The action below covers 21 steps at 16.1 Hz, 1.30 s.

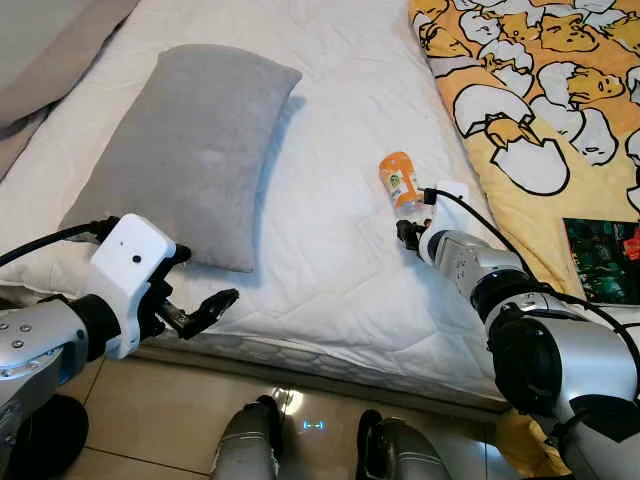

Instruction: Clean up the room

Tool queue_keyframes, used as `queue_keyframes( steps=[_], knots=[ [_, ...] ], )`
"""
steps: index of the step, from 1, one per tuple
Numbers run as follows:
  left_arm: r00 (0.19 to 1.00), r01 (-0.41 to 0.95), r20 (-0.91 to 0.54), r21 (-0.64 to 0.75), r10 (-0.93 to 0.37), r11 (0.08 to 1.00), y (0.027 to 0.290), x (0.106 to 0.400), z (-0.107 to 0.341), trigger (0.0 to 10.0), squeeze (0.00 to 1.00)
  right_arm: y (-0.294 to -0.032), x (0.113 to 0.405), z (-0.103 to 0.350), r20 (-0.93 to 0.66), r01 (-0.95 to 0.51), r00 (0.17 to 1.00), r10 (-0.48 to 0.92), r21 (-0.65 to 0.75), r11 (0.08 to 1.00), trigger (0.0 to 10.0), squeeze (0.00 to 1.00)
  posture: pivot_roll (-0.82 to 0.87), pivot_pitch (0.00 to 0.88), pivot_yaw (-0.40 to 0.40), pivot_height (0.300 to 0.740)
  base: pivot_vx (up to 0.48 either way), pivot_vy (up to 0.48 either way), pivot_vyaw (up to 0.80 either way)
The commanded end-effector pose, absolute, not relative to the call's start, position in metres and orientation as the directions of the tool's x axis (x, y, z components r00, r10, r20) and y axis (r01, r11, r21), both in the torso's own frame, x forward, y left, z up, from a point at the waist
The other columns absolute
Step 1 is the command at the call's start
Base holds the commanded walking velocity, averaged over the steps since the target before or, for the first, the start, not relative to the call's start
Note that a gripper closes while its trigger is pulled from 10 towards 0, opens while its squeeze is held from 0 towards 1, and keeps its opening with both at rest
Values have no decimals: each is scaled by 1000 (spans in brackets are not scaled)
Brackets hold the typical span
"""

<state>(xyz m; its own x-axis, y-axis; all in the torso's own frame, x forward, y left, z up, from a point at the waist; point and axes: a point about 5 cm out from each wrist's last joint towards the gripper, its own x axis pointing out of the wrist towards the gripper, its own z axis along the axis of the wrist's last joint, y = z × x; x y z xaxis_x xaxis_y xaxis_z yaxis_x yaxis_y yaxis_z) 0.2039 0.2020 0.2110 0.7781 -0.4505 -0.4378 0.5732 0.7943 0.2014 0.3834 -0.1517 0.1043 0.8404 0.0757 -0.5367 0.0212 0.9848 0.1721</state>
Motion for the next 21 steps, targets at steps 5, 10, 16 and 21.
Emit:
queue_keyframes(
  steps=[5,10,16,21],
  knots=[
    [792,553,-400,153,-461,819,188,214,189,10000,0,-163,387,113,-441,-18,886,141,271,962,0,0,124,133,-4,740,0,0,0],
    [862,457,-304,124,-405,881,174,234,180,10000,0,-182,373,110,-283,-106,935,213,352,930,0,0,21,0,59,740,0,0,0],
    [894,412,-248,121,-374,903,154,252,175,10000,0,-191,322,127,-117,-108,980,159,355,929,10000,0,-57,0,121,740,0,0,0],
    [943,272,-224,84,-248,959,158,257,149,10000,0,-175,287,130,-93,-187,972,217,256,948,10000,0,-45,0,56,740,0,0,480]
  ],
)
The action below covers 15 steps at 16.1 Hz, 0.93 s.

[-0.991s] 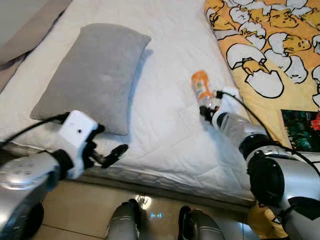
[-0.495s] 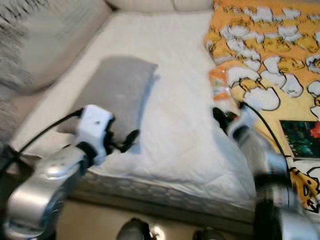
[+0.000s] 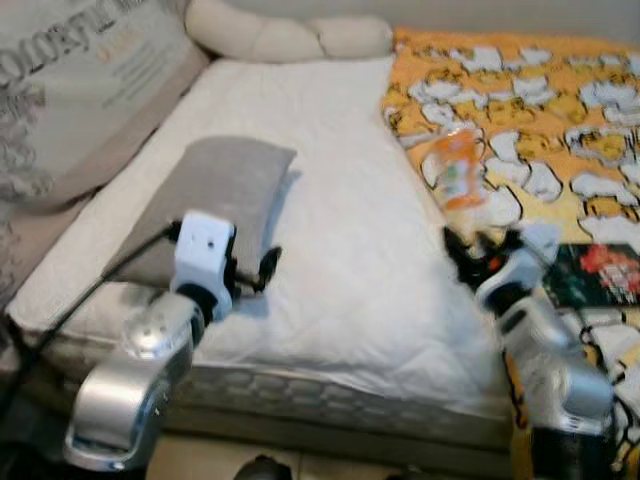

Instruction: Clean up the room

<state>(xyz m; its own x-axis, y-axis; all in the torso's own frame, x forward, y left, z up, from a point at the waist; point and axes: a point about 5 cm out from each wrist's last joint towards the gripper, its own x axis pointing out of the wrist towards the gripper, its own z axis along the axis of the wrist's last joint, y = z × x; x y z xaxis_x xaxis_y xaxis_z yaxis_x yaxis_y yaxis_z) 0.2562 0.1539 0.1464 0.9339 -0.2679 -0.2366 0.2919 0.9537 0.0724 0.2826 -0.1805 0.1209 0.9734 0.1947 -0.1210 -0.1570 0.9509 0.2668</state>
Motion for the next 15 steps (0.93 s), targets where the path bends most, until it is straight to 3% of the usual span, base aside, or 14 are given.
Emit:
queue_keyframes(
  steps=[1,8,15],
  knots=[
    [952,238,-222,99,-212,966,162,256,144,10000,0,-168,277,127,-108,-209,964,242,253,945,10000,0,-45,0,46,740,0,0,800],
    [951,278,-176,129,-254,952,159,261,133,10000,0,-151,230,95,-235,-226,923,303,306,925,10000,0,-26,0,32,740,0,0,800],
    [972,177,-168,78,-162,981,156,248,130,10000,0,-146,231,91,-258,-277,898,356,296,914,10000,0,9,0,14,740,0,0,800]
  ],
)
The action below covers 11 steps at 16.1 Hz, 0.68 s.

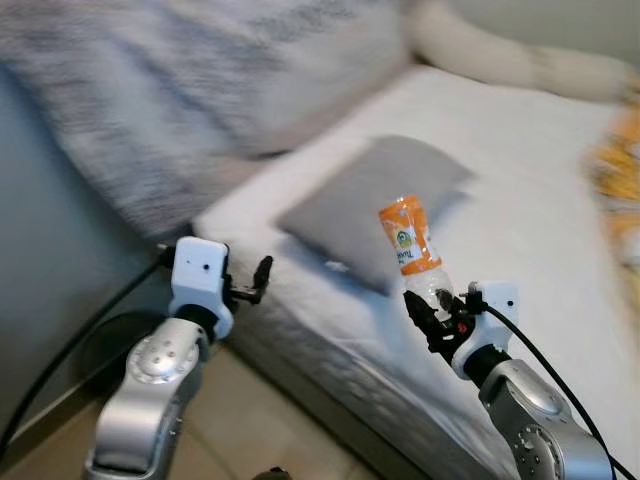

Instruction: Clean up the room

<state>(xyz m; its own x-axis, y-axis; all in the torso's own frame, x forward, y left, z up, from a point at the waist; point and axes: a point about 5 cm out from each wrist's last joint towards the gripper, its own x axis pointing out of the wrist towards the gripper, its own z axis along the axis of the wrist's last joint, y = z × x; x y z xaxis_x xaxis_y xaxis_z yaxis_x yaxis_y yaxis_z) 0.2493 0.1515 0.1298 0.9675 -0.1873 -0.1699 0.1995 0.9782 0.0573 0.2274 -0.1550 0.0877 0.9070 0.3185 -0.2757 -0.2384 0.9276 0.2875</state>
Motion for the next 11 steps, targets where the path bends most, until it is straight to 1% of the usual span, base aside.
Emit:
queue_keyframes(
  steps=[1,2,4,6,9,11],
  knots=[
    [974,171,-167,86,-155,982,156,248,130,10000,0,-144,231,90,-262,-287,893,366,294,912,10000,0,8,0,13,740,0,0,800],
    [977,155,-164,102,-137,983,157,249,128,10000,0,-142,232,90,-269,-309,883,384,281,909,10000,0,11,0,6,740,0,0,800],
    [979,153,-161,163,-127,975,160,250,129,10000,0,-142,237,91,-267,-309,884,383,279,909,10000,0,20,0,-1,740,0,0,800],
    [983,134,-150,163,-110,978,165,250,133,10000,0,-141,240,91,-270,-310,883,385,282,908,10000,0,29,0,-7,740,0,0,800],
    [984,140,-137,165,-117,976,166,251,137,10000,0,-134,242,85,-298,-343,858,419,275,898,10000,0,48,0,-21,740,0,0,800],
    [984,145,-128,156,-126,977,165,252,139,10000,0,-133,244,84,-308,-351,850,428,274,895,10000,0,50,0,-22,740,259,0,800]
  ],
)
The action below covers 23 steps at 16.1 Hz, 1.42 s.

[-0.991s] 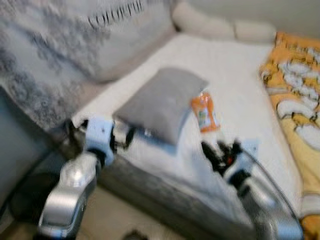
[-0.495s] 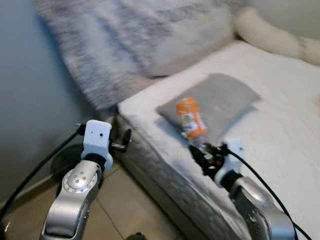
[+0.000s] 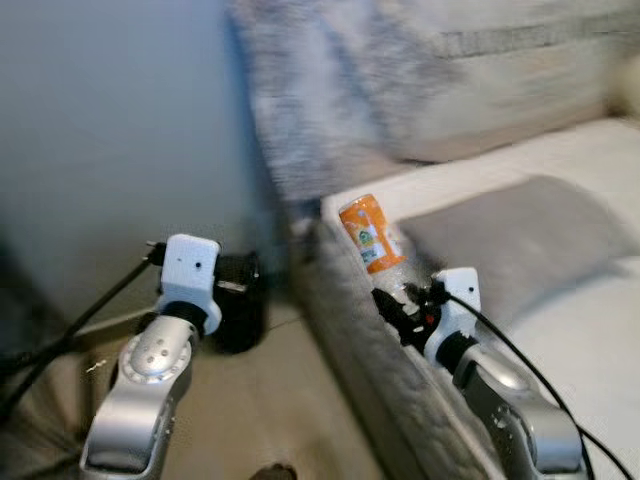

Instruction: Clean up the room

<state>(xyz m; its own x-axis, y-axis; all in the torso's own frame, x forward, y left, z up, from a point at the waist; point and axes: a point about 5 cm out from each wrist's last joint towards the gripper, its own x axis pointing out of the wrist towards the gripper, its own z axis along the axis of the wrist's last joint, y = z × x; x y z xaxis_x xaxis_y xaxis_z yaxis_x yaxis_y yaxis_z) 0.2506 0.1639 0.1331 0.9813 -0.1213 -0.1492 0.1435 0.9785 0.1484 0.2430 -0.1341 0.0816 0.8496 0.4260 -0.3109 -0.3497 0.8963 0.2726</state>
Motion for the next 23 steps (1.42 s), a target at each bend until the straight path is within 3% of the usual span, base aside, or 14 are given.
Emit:
queue_keyframes(
  steps=[1,8,23],
  knots=[
    [983,151,-128,148,-132,977,164,252,140,10000,0,-131,247,83,-315,-369,840,442,266,891,10000,0,49,0,-20,740,281,0,800],
    [981,157,-134,131,-139,979,165,255,140,10000,0,-131,252,79,-327,-381,831,449,253,889,10000,0,56,0,-19,740,318,0,800],
    [976,176,-147,112,-159,978,163,257,137,10000,0,-135,257,77,-332,-323,852,404,274,906,10000,0,50,0,-24,740,335,0,0]
  ],
)
